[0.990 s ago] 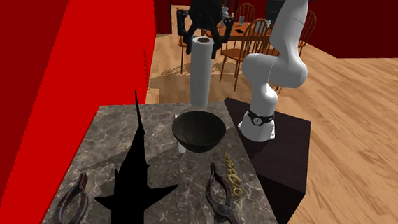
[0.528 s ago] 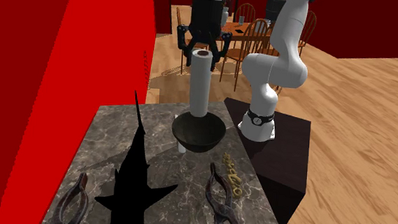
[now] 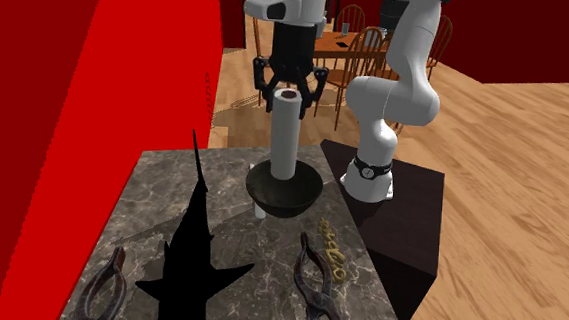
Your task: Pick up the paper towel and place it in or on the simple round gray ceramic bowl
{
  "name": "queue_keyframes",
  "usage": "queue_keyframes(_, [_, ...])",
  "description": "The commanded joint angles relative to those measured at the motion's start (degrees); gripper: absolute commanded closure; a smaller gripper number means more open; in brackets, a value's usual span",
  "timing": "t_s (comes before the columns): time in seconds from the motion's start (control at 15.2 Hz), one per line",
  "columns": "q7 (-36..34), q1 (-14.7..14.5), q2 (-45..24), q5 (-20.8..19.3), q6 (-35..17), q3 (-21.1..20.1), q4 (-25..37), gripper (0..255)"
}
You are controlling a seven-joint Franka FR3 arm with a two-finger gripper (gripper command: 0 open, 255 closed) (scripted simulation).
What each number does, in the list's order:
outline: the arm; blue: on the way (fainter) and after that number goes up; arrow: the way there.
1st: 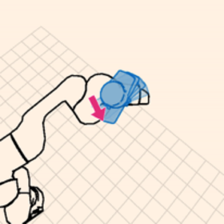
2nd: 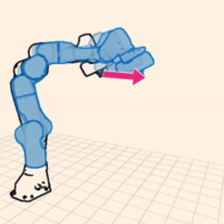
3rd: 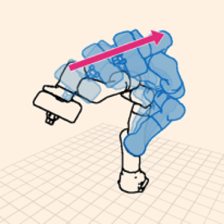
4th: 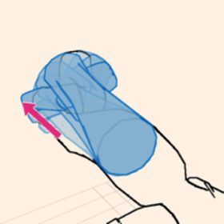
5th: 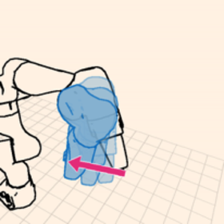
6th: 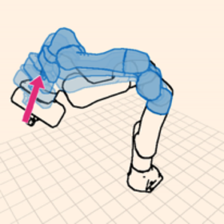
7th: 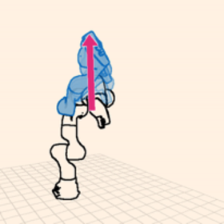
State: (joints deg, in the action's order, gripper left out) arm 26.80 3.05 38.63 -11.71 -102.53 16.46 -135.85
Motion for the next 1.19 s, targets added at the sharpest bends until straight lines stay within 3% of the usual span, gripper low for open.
queue_keyframes(0.0, [-0.08, 0.01, 0.09, -0.03, -0.35, -0.01, -0.42, 255])
queue_keyframes(0.33, [-0.08, 0.01, 0.08, -0.03, -0.35, -0.01, -0.42, 255])
queue_keyframes(0.4, [-0.08, 0.01, 0.08, -0.03, -0.35, -0.01, -0.42, 0])
queue_keyframes(0.73, [-0.08, 0.01, 0.08, -0.03, -0.35, -0.01, -0.42, 0])
queue_keyframes(0.99, [0.19, -0.38, -0.27, 0.86, 6.78, -1.11, 7.04, 0])
queue_keyframes(1.12, [0.19, -0.38, -0.26, 0.87, 6.78, -1.12, 7.03, 0])
